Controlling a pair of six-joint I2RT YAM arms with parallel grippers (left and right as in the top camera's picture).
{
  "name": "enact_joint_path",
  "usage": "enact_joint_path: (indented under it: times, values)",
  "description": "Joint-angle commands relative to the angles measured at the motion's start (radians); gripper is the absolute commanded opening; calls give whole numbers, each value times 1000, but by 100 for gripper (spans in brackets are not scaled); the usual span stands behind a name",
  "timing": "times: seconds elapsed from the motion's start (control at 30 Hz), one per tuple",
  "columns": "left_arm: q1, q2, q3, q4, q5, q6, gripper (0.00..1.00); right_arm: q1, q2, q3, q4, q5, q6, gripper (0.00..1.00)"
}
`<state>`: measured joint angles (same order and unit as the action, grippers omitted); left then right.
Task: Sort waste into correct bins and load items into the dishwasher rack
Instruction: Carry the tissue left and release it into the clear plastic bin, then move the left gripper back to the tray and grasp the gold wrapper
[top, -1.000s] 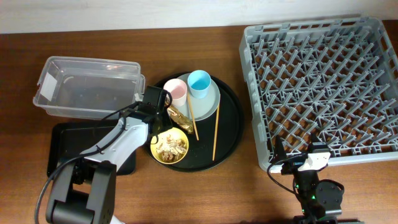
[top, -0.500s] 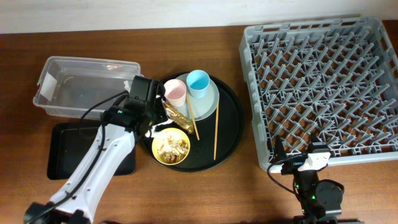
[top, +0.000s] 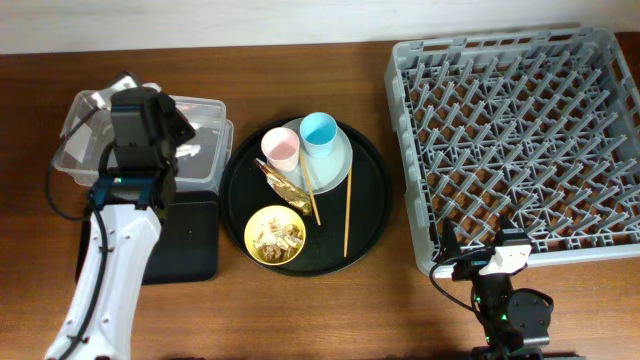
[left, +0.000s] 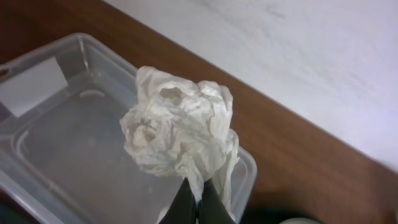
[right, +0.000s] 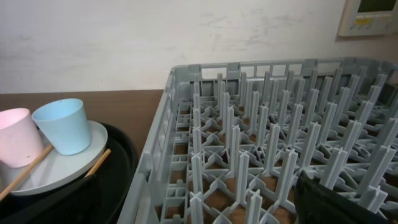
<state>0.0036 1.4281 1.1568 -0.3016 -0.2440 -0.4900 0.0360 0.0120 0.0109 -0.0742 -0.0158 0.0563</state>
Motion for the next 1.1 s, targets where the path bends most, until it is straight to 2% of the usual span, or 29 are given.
enact_joint_path:
  times: [0.0,0.13,0.23,0.27,0.3,0.33,0.4,0.5,0.57,0.6,0.67,0.7,0.83,0.97,1.0,1.03,1.07]
  values:
    - [39,121,13,66,-8,14,0,-5,-6,-5,-5,12,3,98]
    - [74,309,13,112,-7,14,1,-5,-6,-5,-5,12,3,98]
    - [76,348,13,111,10,14,1,-5,-6,-5,-5,12,3,98]
    - [76,342,14,115,35,14,15,-5,-6,-5,-5,12,3,98]
    - [76,334,19,115,55,14,63,-5,-6,-5,-5,12,3,98]
    - [76,323,26,113,73,14,76,-5,-6,-5,-5,12,3,98]
    - [76,284,37,84,95,13,92,-5,-6,-5,-5,12,3,98]
    - [72,203,58,19,126,13,93,-5,-6,-5,-5,12,3,98]
    - [66,135,93,-73,168,13,89,-5,-6,-5,-5,12,3,98]
    - [50,71,136,-206,264,13,66,-5,-6,-5,-5,12,3,98]
    - [17,18,164,-339,405,13,38,-5,-6,-5,-5,12,3,98]
    - [-16,-11,167,-421,475,13,0,-5,-6,-5,-5,12,3,98]
    - [-231,-36,166,-660,510,14,0,-5,-6,-5,-5,12,3,98]
    - [-417,-13,163,-648,461,12,1,-5,-6,-5,-5,12,3,98]
    - [-457,-3,163,-640,410,12,16,-5,-6,-5,-5,12,3,98]
    - [-504,16,163,-639,336,-8,40,-5,-6,-5,-5,12,3,99]
    - [-525,30,163,-639,296,-24,47,-5,-6,-5,-5,12,3,98]
